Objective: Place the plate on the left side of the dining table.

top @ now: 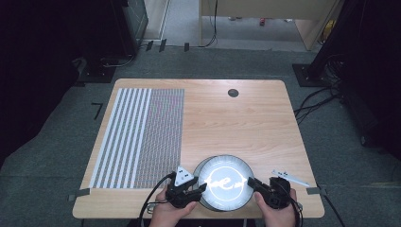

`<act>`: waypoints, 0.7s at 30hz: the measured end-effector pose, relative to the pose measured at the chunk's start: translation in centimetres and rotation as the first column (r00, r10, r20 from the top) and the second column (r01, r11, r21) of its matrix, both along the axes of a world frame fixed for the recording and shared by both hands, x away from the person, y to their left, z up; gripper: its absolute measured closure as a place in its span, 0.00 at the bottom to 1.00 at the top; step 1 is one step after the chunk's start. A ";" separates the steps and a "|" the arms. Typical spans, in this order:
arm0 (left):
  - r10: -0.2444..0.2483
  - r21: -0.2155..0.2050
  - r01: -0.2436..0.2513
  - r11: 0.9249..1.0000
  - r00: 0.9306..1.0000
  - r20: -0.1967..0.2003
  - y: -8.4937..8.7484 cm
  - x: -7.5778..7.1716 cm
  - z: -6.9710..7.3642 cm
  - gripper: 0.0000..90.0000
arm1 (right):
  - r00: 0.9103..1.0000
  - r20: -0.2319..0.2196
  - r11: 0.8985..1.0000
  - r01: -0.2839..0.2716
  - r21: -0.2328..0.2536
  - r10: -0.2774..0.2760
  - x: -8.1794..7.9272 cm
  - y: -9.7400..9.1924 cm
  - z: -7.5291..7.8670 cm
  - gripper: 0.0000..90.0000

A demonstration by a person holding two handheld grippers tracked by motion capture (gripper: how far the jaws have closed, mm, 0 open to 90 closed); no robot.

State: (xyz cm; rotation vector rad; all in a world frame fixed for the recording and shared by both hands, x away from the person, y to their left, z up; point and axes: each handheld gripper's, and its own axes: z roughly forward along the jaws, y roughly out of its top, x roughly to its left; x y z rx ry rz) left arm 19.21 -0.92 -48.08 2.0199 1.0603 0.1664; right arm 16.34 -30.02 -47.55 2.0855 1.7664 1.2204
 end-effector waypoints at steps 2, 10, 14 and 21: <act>0.001 0.000 -0.001 1.000 1.000 0.001 0.0 0.0 0.0 0.65 | 1.000 -0.002 1.000 0.016 0.009 -0.016 0.0 0.1 0.0 0.91; 0.001 -0.006 -0.001 1.000 1.000 0.011 0.1 0.0 -0.1 0.65 | 0.997 0.030 0.993 0.073 0.088 -0.076 0.3 -0.2 -0.1 0.95; 0.002 -0.012 -0.002 1.000 1.000 0.007 0.1 0.1 -0.1 0.65 | 0.996 0.031 0.987 0.079 0.139 -0.084 0.3 -0.6 -0.3 0.94; 0.003 -0.055 -0.005 0.998 1.000 -0.031 0.4 0.5 -0.3 0.65 | 0.996 0.027 0.978 0.077 0.196 -0.083 0.4 -1.2 -0.8 0.94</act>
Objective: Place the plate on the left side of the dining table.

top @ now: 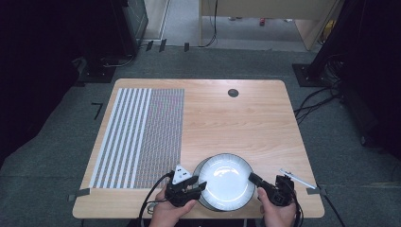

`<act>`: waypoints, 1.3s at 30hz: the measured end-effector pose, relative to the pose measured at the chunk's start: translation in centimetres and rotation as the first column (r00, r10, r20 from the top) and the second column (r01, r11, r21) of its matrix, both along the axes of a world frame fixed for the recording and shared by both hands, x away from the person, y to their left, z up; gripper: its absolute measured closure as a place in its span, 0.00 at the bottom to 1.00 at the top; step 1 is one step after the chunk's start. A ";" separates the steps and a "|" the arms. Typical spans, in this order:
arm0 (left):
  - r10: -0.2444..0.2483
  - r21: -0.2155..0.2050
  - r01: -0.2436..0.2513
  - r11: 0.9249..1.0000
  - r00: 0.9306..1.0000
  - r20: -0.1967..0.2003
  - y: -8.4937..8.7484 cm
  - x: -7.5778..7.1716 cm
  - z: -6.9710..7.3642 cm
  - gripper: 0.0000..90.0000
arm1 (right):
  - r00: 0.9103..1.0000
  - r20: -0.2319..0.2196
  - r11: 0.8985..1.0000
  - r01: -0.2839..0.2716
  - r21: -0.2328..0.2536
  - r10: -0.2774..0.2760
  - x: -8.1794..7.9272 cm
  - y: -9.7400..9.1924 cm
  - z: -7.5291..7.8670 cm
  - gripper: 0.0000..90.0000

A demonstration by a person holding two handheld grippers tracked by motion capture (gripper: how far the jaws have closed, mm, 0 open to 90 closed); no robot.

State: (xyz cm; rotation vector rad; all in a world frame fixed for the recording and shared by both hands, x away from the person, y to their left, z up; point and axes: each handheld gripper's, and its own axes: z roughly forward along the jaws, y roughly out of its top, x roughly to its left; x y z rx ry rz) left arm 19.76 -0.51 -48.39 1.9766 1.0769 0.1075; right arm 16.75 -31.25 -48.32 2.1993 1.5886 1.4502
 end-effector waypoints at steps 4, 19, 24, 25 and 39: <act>0.005 -0.011 -0.005 1.000 1.000 -0.005 0.1 0.0 0.0 0.64 | 1.000 0.024 1.000 -0.016 0.021 0.015 -0.1 -0.1 0.0 0.94; 0.002 -0.182 -0.010 0.983 0.999 -0.046 2.6 0.8 1.1 0.79 | 0.994 0.091 0.995 -0.067 0.077 0.060 -0.5 0.5 0.8 0.94; 0.004 -0.167 -0.010 0.986 0.999 -0.039 2.8 0.9 1.4 0.81 | 0.992 0.109 0.996 -0.070 0.064 0.062 -0.7 0.9 1.3 0.94; 0.007 -0.164 -0.013 0.986 0.999 -0.036 2.8 0.9 1.5 0.81 | 0.992 0.109 0.996 -0.070 0.060 0.063 -0.7 1.0 1.5 0.94; 0.066 -0.177 -0.067 0.982 0.998 -0.013 5.3 1.7 3.5 0.83 | 0.988 0.128 0.994 -0.097 0.058 0.089 1.0 3.6 3.4 0.94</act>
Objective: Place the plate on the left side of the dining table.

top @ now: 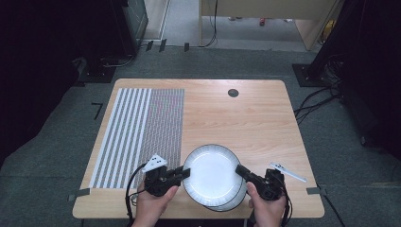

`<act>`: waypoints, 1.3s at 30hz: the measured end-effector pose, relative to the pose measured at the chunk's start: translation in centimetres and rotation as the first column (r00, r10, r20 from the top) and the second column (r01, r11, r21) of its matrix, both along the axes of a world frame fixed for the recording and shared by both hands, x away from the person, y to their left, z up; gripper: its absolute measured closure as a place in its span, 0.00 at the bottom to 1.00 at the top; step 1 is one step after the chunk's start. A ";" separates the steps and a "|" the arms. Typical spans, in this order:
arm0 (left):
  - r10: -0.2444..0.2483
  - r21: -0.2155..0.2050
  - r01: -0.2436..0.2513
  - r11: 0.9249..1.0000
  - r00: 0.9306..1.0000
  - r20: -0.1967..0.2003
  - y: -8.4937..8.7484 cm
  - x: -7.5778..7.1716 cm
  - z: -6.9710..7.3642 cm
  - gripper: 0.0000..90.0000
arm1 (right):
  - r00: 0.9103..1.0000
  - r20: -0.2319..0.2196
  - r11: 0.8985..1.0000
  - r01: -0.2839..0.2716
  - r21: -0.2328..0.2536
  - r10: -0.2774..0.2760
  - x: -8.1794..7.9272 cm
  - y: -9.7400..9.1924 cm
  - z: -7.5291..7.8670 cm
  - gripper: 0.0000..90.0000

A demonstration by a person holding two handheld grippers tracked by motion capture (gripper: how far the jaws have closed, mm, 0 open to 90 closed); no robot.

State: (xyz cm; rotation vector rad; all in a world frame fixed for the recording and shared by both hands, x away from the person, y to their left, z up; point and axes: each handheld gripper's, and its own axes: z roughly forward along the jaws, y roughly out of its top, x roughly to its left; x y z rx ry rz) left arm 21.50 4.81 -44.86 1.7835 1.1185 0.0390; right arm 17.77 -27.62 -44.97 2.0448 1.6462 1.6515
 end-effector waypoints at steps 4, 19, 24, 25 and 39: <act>0.029 0.002 -0.029 1.000 0.999 0.015 1.2 0.4 0.7 0.84 | 1.000 0.010 1.000 -0.010 -0.006 0.010 0.6 1.0 0.7 0.94; 0.129 0.001 -0.129 0.992 0.991 0.044 6.1 1.5 3.5 0.84 | 0.996 0.028 0.997 -0.081 0.003 0.081 4.5 6.0 3.2 0.94; 0.164 0.012 -0.164 0.986 0.985 0.054 8.0 2.0 4.1 0.84 | 0.994 0.027 0.995 -0.104 0.009 0.104 5.7 8.1 3.7 0.94; 0.165 0.012 -0.166 0.986 0.985 0.055 8.3 2.1 4.2 0.84 | 0.994 0.024 0.994 -0.108 0.012 0.107 5.9 8.4 3.8 0.94; 0.227 0.006 -0.228 0.974 0.972 0.055 12.3 3.7 5.2 0.85 | 0.989 0.012 0.989 -0.147 0.035 0.146 8.9 12.5 4.6 0.94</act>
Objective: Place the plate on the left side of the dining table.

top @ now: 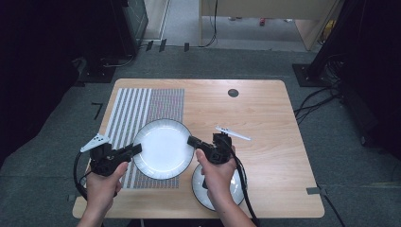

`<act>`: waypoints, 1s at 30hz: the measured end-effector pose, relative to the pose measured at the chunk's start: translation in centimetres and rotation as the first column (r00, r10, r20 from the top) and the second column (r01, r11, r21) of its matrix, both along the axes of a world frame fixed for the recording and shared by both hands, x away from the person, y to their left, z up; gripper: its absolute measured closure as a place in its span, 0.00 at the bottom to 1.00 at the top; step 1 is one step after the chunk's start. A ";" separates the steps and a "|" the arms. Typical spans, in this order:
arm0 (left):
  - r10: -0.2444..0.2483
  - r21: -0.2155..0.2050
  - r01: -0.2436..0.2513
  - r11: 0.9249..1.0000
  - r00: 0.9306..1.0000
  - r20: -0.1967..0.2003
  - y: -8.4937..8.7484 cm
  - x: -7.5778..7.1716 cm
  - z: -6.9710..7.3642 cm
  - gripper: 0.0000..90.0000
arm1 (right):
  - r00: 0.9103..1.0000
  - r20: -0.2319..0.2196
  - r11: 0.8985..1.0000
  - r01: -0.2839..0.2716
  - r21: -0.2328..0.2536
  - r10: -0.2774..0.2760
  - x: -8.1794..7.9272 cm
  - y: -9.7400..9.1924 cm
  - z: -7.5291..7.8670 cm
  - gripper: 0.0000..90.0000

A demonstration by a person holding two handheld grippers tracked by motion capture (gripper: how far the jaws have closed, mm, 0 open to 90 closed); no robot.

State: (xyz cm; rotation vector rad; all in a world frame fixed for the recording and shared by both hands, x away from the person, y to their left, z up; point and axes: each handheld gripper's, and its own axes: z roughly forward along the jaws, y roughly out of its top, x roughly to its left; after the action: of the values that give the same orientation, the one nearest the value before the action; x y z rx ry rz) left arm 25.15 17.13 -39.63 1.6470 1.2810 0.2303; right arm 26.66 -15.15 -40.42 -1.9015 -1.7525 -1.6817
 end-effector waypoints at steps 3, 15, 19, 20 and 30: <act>0.018 -0.002 -0.018 1.000 1.000 -0.006 1.3 0.4 0.0 0.85 | 1.000 -0.011 1.000 -0.011 0.003 0.011 0.8 1.3 0.0 0.94; 0.076 -0.004 -0.076 0.997 0.997 -0.019 4.6 1.7 0.0 0.86 | 0.999 -0.023 0.999 -0.041 0.002 0.041 3.2 5.1 0.1 0.94; 0.091 0.000 -0.091 0.996 0.995 -0.029 5.4 2.3 -0.2 0.86 | 0.998 -0.032 0.999 -0.046 0.004 0.046 4.1 6.1 -0.3 0.94; 0.091 0.000 -0.091 0.996 0.995 -0.029 5.4 2.3 -0.2 0.86 | 0.998 -0.032 0.999 -0.046 0.004 0.046 4.1 6.1 -0.3 0.94; 0.109 0.013 -0.109 0.994 0.991 -0.073 6.8 4.5 -1.4 0.86 | 0.997 -0.066 0.999 -0.043 0.006 0.043 6.4 7.9 -1.8 0.94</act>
State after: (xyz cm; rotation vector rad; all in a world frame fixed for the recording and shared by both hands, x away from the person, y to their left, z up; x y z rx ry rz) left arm 29.65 23.94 -41.00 1.6074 1.4291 0.2439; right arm 33.02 -7.20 -42.17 -1.8807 -1.7509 -1.5881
